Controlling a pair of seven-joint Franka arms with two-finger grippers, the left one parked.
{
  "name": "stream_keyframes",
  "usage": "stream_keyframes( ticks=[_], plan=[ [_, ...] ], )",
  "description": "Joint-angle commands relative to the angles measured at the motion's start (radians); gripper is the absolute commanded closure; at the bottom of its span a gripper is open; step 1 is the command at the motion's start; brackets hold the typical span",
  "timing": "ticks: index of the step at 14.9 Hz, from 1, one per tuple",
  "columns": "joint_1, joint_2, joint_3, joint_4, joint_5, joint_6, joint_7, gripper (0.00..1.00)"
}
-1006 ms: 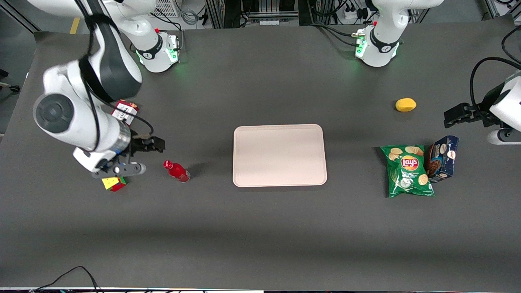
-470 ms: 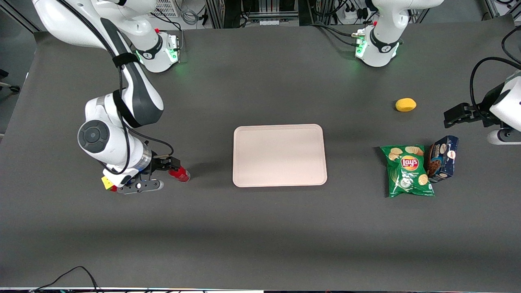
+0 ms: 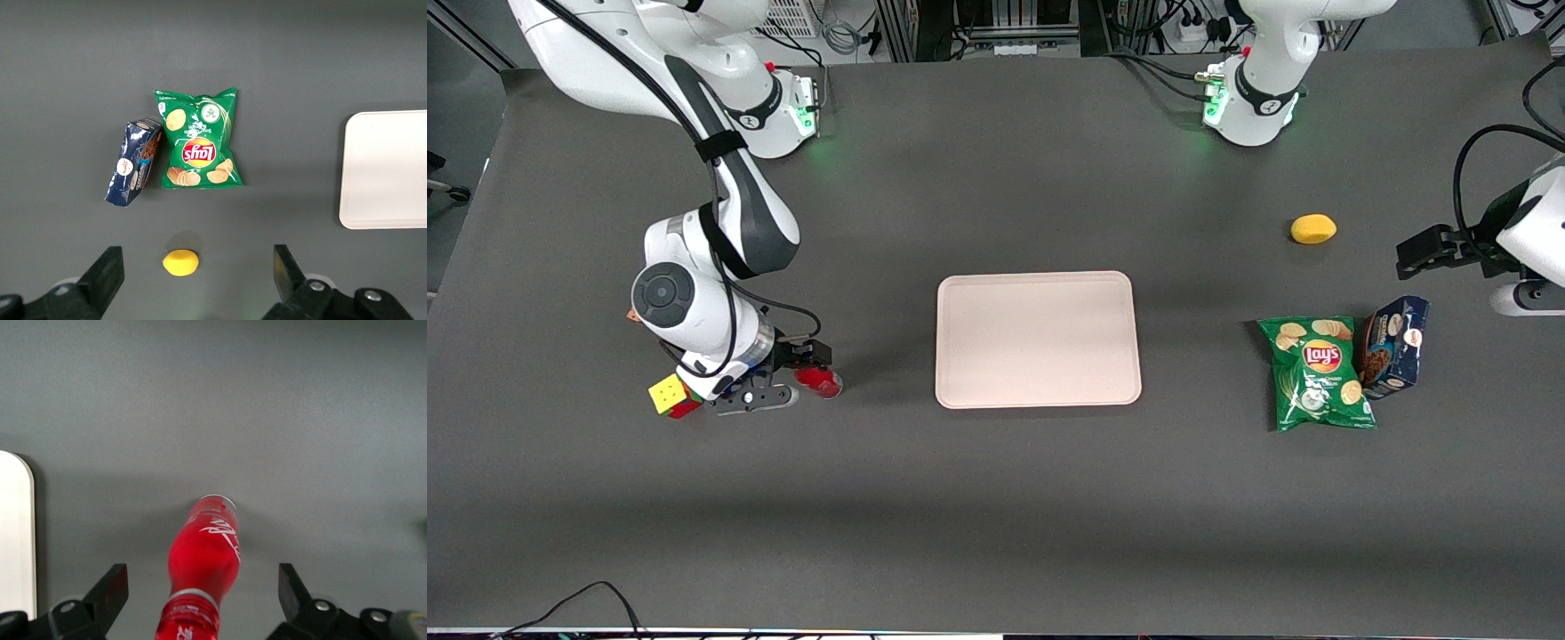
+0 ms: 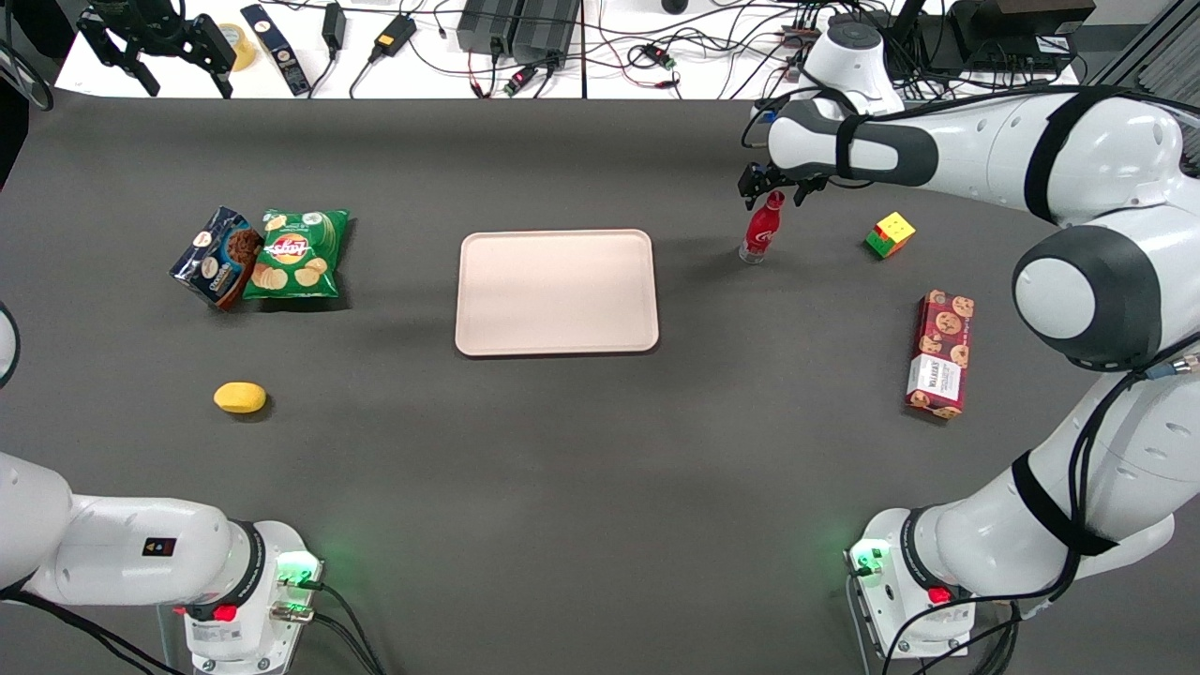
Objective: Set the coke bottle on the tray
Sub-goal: 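Close the right gripper around the bottle's middle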
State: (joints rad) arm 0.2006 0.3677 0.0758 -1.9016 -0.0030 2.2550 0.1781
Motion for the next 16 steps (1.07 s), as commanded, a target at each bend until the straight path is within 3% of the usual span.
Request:
stream_keyframes(
  ticks=[1, 9, 11, 12, 13, 15, 16],
  plan=[
    [0.006, -0.039, -0.002, -0.04, 0.006, 0.017, -0.002, 0.0],
    [0.006, -0.046, -0.001, -0.065, 0.006, 0.031, -0.002, 0.0],
    [0.006, -0.046, -0.001, -0.063, 0.006, 0.032, -0.005, 0.22],
    [0.008, -0.046, -0.001, -0.06, 0.006, 0.032, -0.005, 0.38],
    [0.006, -0.046, 0.001, -0.059, 0.005, 0.032, -0.006, 0.47],
    [0.008, -0.047, 0.001, -0.057, 0.006, 0.038, -0.006, 0.5],
    [0.006, -0.05, 0.001, -0.059, 0.005, 0.041, -0.014, 0.66]
  ],
)
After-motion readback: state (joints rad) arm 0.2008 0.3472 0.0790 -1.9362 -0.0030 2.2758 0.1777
